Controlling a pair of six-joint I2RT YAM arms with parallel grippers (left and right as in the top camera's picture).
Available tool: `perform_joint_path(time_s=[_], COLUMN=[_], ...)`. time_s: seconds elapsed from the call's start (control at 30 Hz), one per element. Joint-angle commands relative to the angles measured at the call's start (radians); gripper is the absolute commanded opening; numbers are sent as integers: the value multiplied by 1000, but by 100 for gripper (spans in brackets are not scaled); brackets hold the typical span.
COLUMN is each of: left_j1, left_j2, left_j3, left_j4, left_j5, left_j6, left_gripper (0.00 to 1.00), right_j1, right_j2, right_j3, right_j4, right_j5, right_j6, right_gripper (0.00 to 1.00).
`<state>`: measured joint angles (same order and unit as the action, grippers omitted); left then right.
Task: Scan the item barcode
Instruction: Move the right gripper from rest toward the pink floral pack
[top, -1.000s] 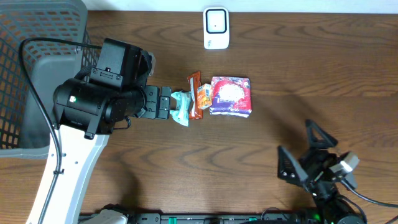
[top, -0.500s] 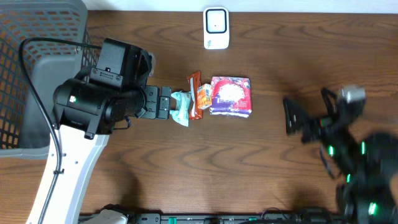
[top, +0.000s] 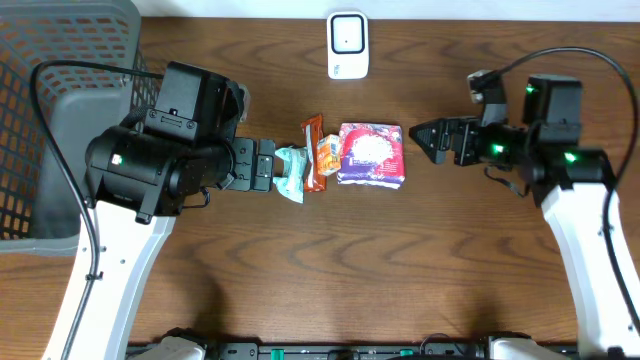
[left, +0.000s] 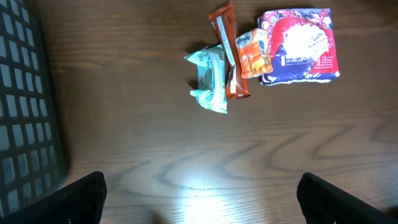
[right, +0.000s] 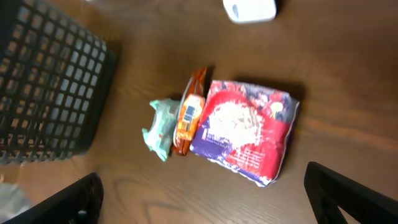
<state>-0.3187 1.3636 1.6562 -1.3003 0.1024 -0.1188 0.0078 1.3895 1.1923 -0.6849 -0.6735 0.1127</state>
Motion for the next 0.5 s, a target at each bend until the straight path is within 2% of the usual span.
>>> perform_joint_path(time_s=[0.0,0.27,0.47], left_j1=[1,1,1], left_j2=[-5,-5,-5], left_j3=[1,1,1], left_j4=[-1,-1,-1], left_j5=[2,2,2], left_j6=[6,6,6], left_gripper=[98,98,98], right_j1=[-4,7,7], right_j2=[77,298,451], right_j3=[23,23,23], right_j4=[10,23,31], right_j5=[-46,-39,-44], right_j6=[-19,-9,-9], right_gripper=[99,99,92])
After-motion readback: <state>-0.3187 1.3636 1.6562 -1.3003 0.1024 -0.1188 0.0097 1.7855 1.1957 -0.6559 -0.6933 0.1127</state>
